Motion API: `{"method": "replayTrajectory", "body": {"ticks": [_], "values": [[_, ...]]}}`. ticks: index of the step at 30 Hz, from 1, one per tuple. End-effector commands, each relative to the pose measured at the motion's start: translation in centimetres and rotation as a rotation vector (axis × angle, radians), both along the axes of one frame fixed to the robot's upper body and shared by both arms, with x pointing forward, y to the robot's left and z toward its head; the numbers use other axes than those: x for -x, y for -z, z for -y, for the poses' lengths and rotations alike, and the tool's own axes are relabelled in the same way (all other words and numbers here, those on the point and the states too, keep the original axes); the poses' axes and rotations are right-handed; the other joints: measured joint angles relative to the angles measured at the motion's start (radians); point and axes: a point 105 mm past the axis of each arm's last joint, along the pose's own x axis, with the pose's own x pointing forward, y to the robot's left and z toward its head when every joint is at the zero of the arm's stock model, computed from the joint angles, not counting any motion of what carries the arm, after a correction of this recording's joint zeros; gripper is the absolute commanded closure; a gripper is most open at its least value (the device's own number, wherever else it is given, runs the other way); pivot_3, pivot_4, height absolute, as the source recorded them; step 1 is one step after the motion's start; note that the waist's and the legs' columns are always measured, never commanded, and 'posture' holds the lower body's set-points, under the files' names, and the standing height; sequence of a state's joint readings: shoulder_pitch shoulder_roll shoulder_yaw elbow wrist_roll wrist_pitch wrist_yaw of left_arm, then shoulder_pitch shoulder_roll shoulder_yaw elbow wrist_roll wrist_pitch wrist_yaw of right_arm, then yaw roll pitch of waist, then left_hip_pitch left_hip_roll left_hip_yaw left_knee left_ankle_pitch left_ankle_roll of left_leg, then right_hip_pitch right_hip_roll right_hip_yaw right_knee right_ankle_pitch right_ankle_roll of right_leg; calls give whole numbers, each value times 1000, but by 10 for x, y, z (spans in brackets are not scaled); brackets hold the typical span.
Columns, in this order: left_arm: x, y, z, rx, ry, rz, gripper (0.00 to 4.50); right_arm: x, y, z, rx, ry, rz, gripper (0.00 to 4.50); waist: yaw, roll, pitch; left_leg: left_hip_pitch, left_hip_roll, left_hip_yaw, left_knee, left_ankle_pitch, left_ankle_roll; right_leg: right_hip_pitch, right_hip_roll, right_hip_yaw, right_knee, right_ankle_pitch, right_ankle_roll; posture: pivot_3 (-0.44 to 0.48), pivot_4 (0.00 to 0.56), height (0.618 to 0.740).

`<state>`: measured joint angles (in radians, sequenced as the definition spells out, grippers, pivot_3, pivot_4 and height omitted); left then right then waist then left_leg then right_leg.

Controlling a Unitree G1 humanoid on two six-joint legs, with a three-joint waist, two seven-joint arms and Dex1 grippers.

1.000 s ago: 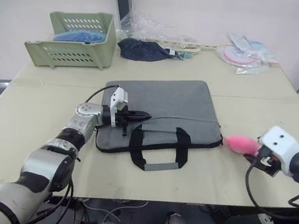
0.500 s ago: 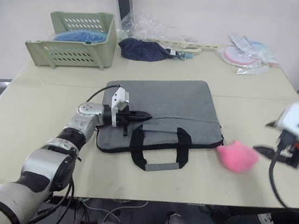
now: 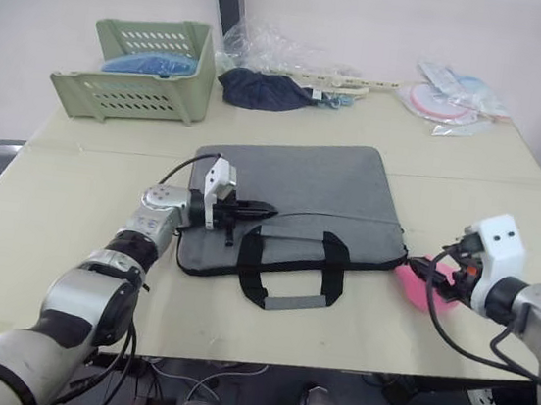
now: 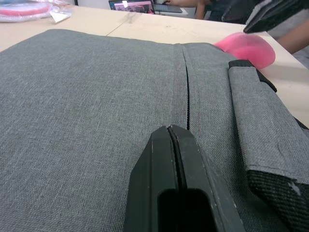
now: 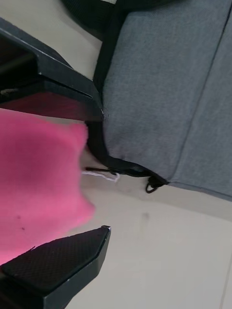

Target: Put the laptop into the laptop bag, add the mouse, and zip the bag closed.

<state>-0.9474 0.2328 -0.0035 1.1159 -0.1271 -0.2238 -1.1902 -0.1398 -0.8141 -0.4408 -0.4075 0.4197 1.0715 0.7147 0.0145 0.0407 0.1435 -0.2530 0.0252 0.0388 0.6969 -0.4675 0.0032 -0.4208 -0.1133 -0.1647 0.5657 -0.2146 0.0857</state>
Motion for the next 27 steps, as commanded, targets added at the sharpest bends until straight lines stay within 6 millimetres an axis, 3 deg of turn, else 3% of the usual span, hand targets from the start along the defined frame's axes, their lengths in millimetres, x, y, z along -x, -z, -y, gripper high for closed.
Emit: {"method": "replayTrajectory", "body": {"ticks": [1,11,19,20,22,26,27], "values": [[20,61,-8,-116,-6,-198,4500,8,7,10,23,65,22,695,-1,0,0,0,0,0,0,0,0,0,0,0,0,0,0,0,150,740],[20,60,-6,-116,-7,-195,4500,9,31,34,48,144,-1,695,-3,0,0,0,-1,3,-1,0,1,1,0,0,0,0,0,0,150,740],[19,61,-8,-118,-15,-195,4500,13,47,32,57,123,-39,695,-2,-1,0,1,-1,2,-1,0,1,1,0,0,-1,0,0,0,150,740],[19,61,-8,-119,-16,-195,4500,12,49,31,62,120,-41,1081,-2,-1,0,1,-1,2,-1,0,1,2,0,0,-1,0,0,0,150,740],[19,61,-8,-120,-19,-195,4500,11,52,31,67,120,-43,1378,-3,-1,0,1,-1,2,-1,0,1,2,0,0,-1,0,0,0,150,740],[19,61,-8,-119,-21,-196,4500,10,54,26,67,106,-47,3090,-3,-2,-1,2,-1,1,-1,-1,1,3,0,-1,-2,0,0,0,150,740],[19,61,-8,-119,-21,-196,4500,10,55,26,71,103,-48,3761,-3,-2,-1,2,0,1,-1,-1,1,3,0,-1,-2,0,0,0,150,740]]}}
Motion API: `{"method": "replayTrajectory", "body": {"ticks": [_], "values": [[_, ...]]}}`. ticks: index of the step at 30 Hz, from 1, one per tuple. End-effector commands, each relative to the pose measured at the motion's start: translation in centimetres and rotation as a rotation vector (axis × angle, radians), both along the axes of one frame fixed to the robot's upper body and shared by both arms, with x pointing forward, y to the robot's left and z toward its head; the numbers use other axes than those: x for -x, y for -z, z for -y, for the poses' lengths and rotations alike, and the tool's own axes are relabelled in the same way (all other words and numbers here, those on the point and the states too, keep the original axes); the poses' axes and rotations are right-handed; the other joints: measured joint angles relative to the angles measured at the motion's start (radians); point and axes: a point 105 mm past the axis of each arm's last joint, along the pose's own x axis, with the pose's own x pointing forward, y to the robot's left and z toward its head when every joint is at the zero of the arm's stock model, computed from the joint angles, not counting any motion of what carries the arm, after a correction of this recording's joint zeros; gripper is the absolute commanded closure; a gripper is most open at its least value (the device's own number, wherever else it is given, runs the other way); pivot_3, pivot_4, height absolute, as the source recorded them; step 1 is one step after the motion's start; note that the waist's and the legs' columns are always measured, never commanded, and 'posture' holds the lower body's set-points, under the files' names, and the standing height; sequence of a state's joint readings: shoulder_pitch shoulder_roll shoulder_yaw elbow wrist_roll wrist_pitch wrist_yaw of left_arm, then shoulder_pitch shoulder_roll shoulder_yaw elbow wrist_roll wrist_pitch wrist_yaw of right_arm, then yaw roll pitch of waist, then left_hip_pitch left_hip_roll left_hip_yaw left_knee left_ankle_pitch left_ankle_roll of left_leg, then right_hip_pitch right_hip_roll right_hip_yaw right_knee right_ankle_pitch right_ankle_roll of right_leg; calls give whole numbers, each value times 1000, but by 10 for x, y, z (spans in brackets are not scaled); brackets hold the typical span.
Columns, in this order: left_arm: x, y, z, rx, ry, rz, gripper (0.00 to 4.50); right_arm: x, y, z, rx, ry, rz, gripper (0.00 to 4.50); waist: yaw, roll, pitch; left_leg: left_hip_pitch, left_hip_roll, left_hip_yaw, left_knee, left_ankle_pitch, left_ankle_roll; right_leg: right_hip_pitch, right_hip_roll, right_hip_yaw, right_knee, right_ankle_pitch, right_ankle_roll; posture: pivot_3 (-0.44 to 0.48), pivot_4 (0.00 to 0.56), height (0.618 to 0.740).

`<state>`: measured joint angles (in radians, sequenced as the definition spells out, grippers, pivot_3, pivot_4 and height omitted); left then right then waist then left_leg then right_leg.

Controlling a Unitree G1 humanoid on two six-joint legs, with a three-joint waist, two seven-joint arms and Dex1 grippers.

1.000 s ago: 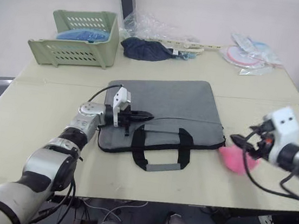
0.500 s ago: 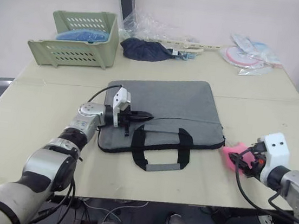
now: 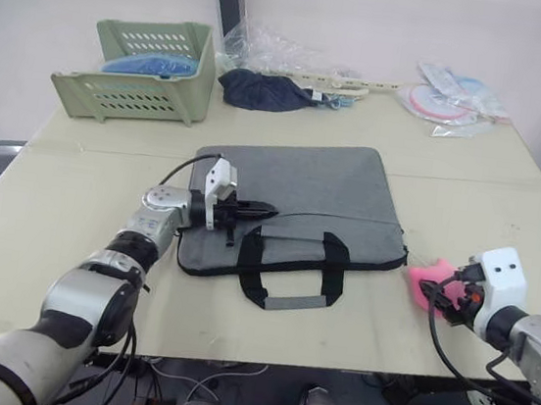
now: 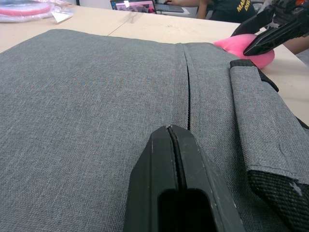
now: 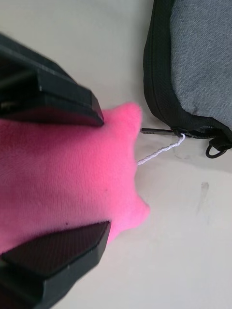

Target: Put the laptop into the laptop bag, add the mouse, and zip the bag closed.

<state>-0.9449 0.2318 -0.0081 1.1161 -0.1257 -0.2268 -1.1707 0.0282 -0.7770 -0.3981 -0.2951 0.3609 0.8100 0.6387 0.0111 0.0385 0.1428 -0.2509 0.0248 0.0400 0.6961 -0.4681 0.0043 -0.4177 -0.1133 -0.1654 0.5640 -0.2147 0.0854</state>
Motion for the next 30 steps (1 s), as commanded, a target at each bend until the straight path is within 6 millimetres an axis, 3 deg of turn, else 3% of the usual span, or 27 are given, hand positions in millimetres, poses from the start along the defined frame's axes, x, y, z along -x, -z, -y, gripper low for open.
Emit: {"method": "replayTrajectory", "body": {"ticks": [1,2,3,12,19,30], "values": [[20,60,-8,-113,-6,-198,4500,1,9,2,7,19,-33,4082,0,0,0,0,0,0,0,0,0,0,0,0,0,0,0,0,150,740],[20,60,-7,-113,-5,-198,4500,1,9,3,8,20,-32,4422,0,-1,0,0,0,0,0,0,0,0,0,0,0,0,0,0,150,740],[20,60,-7,-113,-5,-198,4500,1,8,3,8,21,-32,4474,0,-1,0,0,0,0,0,0,0,0,0,0,0,0,0,0,150,740],[21,62,-8,-125,-1,-198,4500,-3,-1,11,62,15,-10,4474,-1,-1,0,0,0,-1,0,0,1,0,0,0,0,0,0,0,150,740],[24,65,-7,-125,12,-207,4500,-37,-28,21,190,3,96,4474,-9,1,0,0,-1,-2,0,-1,1,1,-1,0,0,0,0,0,150,740],[31,72,-8,-146,43,-227,4500,-82,-36,8,269,-93,170,4474,-13,2,0,0,-1,-1,0,0,2,2,-2,-1,-1,0,1,0,150,740]]}}
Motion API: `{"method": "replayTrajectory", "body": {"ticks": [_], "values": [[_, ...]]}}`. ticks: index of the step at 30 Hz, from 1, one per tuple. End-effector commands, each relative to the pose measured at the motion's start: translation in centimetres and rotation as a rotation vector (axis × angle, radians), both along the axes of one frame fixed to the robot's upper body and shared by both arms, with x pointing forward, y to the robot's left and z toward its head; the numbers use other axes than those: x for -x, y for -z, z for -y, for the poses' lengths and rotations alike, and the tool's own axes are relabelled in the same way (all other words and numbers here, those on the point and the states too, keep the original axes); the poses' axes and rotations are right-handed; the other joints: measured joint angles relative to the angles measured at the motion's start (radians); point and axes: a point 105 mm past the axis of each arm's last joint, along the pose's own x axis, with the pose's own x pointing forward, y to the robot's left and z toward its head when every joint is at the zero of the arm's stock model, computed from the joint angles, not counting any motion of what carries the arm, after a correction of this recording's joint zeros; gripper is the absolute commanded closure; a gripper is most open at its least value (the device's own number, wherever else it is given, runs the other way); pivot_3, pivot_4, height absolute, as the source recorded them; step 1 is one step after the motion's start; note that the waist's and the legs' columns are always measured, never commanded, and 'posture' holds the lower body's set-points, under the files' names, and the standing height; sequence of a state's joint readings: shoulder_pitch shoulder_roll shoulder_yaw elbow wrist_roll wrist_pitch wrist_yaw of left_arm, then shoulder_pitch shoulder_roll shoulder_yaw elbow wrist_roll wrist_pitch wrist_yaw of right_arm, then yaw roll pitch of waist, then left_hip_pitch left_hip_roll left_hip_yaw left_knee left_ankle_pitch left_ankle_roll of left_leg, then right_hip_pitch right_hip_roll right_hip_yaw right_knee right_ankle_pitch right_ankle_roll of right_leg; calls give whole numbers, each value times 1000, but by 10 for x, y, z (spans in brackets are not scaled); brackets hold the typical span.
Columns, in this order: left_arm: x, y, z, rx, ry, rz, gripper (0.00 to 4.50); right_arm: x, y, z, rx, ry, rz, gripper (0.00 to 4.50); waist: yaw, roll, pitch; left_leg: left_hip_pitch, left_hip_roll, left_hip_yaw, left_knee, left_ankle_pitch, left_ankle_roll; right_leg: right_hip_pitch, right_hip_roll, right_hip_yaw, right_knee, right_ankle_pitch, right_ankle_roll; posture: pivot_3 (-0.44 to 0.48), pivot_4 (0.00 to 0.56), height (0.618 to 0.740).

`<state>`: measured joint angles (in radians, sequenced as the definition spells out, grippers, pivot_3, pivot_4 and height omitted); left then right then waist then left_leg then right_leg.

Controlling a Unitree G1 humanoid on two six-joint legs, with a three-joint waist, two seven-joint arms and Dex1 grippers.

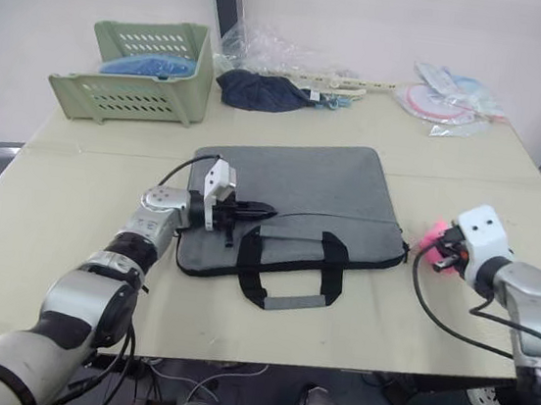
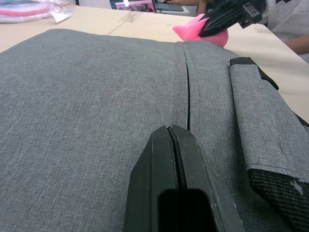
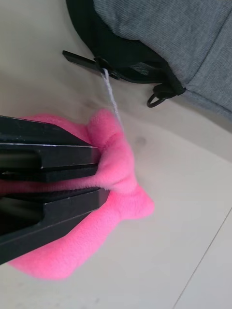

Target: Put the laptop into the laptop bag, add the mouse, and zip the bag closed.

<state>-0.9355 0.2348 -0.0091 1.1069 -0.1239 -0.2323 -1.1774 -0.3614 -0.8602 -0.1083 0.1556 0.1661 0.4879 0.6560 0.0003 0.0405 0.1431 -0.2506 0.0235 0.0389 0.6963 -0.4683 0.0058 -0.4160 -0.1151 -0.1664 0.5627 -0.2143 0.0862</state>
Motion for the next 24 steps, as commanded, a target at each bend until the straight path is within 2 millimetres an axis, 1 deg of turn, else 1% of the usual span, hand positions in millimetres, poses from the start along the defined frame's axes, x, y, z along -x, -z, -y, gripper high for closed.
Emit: {"method": "replayTrajectory", "body": {"ticks": [1,8,12,20,24], "values": [[30,71,-7,-145,38,-233,4500,-10,-14,-1,38,-23,59,4474,-2,0,0,0,0,0,0,0,0,0,0,0,0,0,0,0,150,740],[33,74,-7,-148,50,-239,4500,-23,-14,-15,41,-83,67,4474,-4,1,-1,0,1,0,0,0,0,0,0,0,-1,1,1,0,150,740],[34,74,-6,-148,55,-242,4500,-31,-18,-21,42,-104,82,4474,-5,2,-1,0,1,0,0,0,0,0,0,0,-1,1,1,0,150,740],[36,76,-4,-147,65,-247,4500,-41,-25,-26,43,-112,115,4474,-5,4,-2,0,1,0,0,0,0,0,0,-1,-2,1,1,0,150,740],[38,77,-3,-147,76,-249,4500,-43,-29,-27,37,-105,138,4474,-5,4,-2,0,1,0,0,0,0,0,0,-1,-2,1,1,0,150,740]]}}
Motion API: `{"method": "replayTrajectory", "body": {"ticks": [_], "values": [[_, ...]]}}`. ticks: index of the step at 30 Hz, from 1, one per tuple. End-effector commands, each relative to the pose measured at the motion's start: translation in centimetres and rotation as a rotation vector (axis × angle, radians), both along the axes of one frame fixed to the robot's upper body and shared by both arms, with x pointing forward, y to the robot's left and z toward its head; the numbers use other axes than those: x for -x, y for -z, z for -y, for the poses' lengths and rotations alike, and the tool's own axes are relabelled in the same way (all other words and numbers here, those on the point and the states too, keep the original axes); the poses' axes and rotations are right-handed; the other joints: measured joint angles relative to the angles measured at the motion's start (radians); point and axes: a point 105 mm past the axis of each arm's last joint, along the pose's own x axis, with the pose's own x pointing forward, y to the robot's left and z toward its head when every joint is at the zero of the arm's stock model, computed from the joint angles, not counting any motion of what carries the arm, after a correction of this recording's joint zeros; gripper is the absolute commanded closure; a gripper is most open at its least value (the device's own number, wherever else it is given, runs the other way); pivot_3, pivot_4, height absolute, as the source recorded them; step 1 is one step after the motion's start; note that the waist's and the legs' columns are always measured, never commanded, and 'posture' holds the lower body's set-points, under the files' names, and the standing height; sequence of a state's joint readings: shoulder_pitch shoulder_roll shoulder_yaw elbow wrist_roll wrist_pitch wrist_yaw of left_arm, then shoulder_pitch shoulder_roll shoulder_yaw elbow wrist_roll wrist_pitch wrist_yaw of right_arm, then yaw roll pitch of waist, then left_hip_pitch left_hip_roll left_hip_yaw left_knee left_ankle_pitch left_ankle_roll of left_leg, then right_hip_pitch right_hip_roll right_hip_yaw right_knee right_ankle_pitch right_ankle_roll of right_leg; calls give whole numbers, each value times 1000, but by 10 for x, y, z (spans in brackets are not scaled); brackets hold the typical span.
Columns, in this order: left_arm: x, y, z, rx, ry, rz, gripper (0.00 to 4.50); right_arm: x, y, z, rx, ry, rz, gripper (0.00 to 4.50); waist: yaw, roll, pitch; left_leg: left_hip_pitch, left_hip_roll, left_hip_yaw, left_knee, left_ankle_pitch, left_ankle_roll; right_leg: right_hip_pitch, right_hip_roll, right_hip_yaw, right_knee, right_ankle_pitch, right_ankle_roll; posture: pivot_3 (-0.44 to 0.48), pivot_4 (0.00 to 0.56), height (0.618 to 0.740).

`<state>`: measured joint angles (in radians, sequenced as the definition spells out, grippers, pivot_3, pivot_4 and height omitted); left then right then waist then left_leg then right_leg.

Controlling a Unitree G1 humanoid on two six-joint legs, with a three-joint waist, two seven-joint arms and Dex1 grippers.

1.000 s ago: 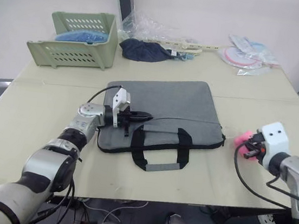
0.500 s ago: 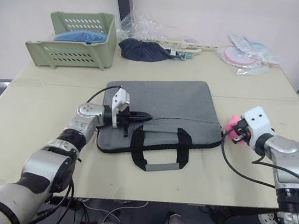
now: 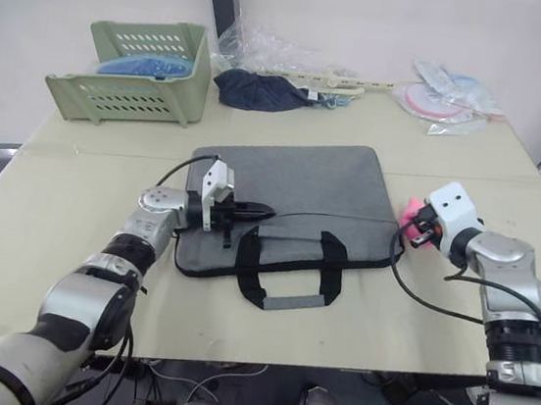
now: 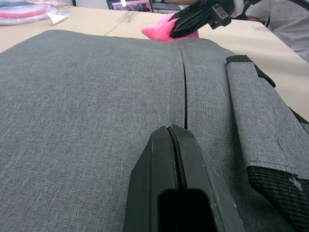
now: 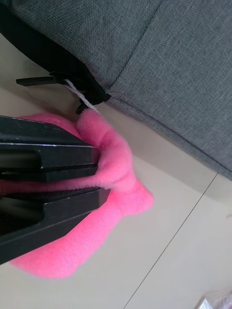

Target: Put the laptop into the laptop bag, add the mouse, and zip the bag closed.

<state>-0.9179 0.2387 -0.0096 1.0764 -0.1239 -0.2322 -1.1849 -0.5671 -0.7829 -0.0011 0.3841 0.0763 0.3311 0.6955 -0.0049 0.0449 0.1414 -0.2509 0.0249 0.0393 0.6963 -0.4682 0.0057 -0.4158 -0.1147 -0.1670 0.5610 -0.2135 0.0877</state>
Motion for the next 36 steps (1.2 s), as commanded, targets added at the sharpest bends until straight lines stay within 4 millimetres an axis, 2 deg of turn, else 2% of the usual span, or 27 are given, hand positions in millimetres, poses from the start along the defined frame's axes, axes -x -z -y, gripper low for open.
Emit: {"method": "replayTrajectory", "body": {"ticks": [1,8,23,24,27,30,36], "values": [[36,77,-2,-147,68,-261,4500,-8,-24,-3,4,-6,99,4474,0,0,0,0,0,0,0,0,0,0,0,0,0,0,0,0,150,740],[37,77,0,-147,80,-264,4500,-15,-44,-2,-37,32,200,4474,-3,1,0,0,0,0,0,0,0,0,0,0,0,0,0,0,150,740],[35,75,1,-146,73,-256,4500,-4,-30,-11,-41,-9,143,4474,0,2,0,-1,0,0,0,0,0,0,0,-1,-1,0,0,0,150,740],[34,74,0,-145,69,-254,4500,-2,-28,-11,-41,-10,138,3572,0,2,0,-1,0,0,0,0,0,0,0,-1,-1,0,0,0,150,740],[33,73,0,-143,63,-249,4500,3,-27,-10,-41,-4,136,2428,0,2,0,-1,0,-1,0,0,0,0,0,-1,-1,0,0,0,150,740],[31,69,-1,-132,55,-238,4500,8,-38,-6,-47,12,161,1165,0,2,0,-1,1,-1,0,0,0,0,0,-1,-1,0,1,0,150,740],[15,34,-6,-24,14,-159,4500,29,-76,-4,-40,12,229,1165,4,5,2,-2,0,-2,-1,0,0,-1,0,-2,-2,0,1,0,150,740]]}}
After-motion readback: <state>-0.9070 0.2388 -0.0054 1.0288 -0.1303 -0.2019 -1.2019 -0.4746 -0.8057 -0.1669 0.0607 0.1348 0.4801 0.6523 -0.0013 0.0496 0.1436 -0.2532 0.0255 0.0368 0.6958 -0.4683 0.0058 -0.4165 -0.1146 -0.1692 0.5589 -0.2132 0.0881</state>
